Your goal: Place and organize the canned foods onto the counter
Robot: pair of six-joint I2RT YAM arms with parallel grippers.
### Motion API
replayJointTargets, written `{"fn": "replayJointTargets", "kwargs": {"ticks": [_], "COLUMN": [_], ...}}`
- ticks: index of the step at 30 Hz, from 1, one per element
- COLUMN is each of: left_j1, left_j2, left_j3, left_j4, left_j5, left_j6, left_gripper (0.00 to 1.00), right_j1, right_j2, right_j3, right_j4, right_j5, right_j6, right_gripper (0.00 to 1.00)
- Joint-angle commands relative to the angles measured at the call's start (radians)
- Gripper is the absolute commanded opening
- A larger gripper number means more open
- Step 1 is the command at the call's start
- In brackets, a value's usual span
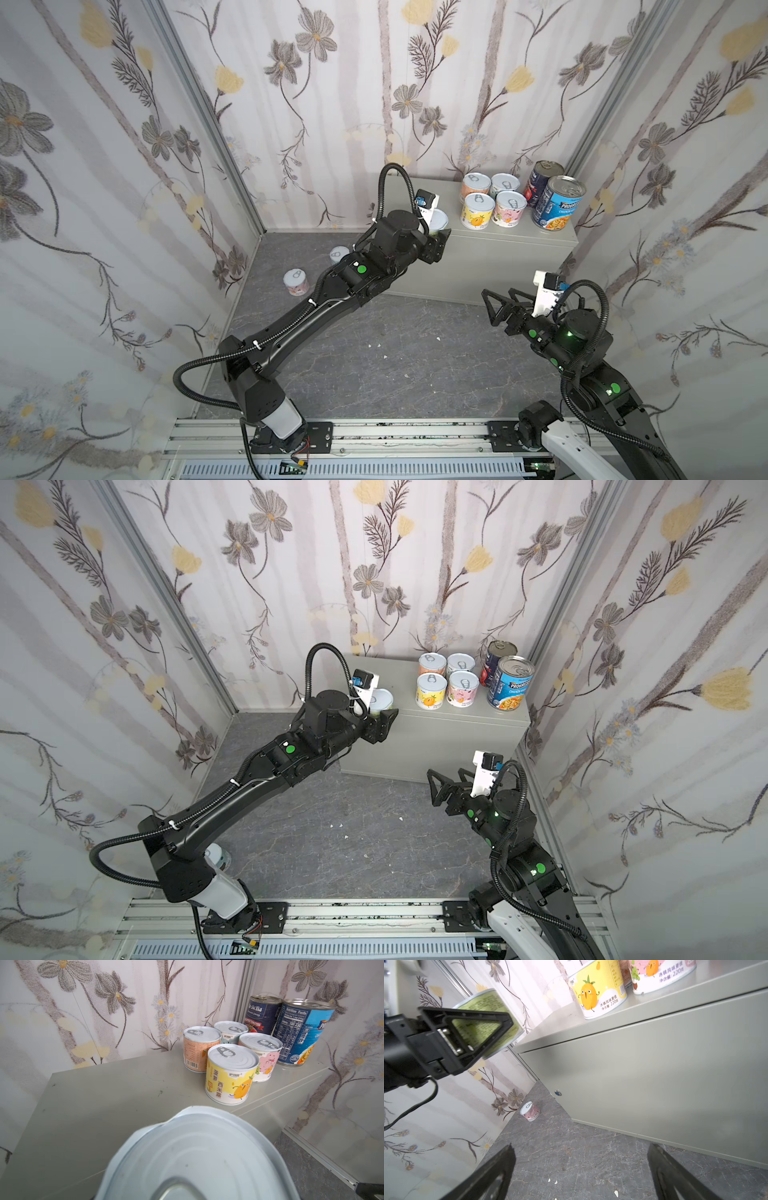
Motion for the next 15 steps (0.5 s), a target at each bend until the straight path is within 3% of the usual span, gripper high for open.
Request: {"fn": "replayJointTargets", "kwargs": {"ticks": [1,10,15], "left_j1": [0.020,0.053,0.074], "left_j2": [0.071,0.351,0.429], "left_j3": [0.107,0.469,0.553], "left_j4": [0.008,-0.090,-0.100], "left_j5": [0.011,-0.035,-0.043], "left_j6": [0.022,0.044,0.023], "left_gripper": [0.73,0.73,0.73], "right_j1": [0.001,0.000,0.000], "right_j2": [0.014,0.020,0.024], "right_j3": [0.020,0.052,0.049], "right_j4": [0.039,0.011,-0.005], "right_j5": [-0.024,-0.023,-0.025], "right_j6": [-0.022,-0.053,-0.066], "right_gripper": [1.00,1.00,1.00]}}
